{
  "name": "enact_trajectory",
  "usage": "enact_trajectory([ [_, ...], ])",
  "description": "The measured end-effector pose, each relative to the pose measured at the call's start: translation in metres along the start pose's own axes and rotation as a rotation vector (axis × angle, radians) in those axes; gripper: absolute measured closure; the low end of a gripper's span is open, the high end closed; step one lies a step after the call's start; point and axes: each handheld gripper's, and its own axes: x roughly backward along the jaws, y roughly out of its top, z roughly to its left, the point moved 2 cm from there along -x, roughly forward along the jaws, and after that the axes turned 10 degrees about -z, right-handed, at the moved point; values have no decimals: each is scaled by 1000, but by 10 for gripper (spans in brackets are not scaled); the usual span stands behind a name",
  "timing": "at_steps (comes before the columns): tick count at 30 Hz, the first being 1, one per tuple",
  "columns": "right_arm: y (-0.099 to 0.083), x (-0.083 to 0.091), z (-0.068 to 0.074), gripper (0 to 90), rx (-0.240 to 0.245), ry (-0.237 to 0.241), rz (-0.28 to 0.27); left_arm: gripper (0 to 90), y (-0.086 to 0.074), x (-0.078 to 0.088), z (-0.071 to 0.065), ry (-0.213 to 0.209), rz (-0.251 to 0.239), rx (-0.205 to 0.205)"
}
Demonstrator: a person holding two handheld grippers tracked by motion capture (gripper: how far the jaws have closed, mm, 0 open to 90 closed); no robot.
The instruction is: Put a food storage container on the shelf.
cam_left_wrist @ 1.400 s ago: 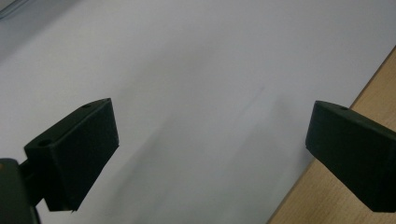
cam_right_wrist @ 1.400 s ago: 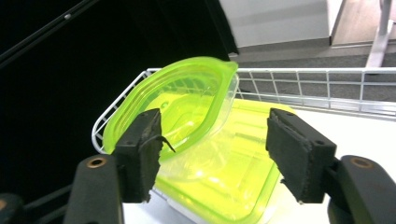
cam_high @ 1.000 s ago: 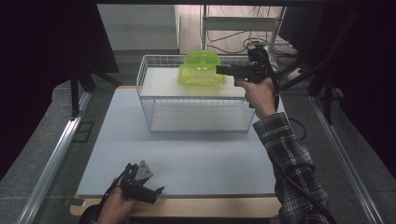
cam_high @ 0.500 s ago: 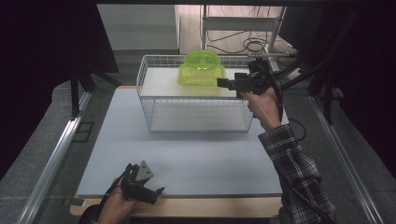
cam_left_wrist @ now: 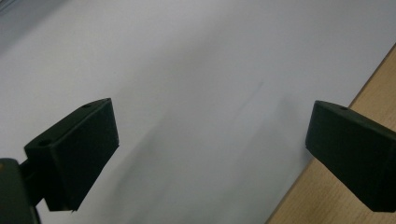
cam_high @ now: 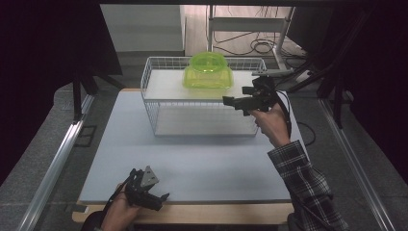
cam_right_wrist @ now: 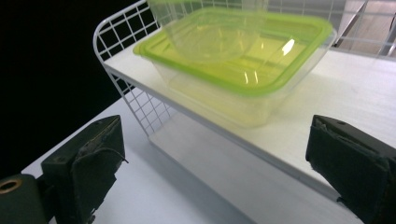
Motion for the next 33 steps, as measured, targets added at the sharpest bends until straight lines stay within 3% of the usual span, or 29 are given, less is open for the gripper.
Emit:
enact_trajectory([
  [15,-31,3,6,34,59,1,36,26,-1,-1,-1,0,11,-9],
  [33,-78,13,8,16,78,-14,80,25,0,-1,-1,-7,4,3],
])
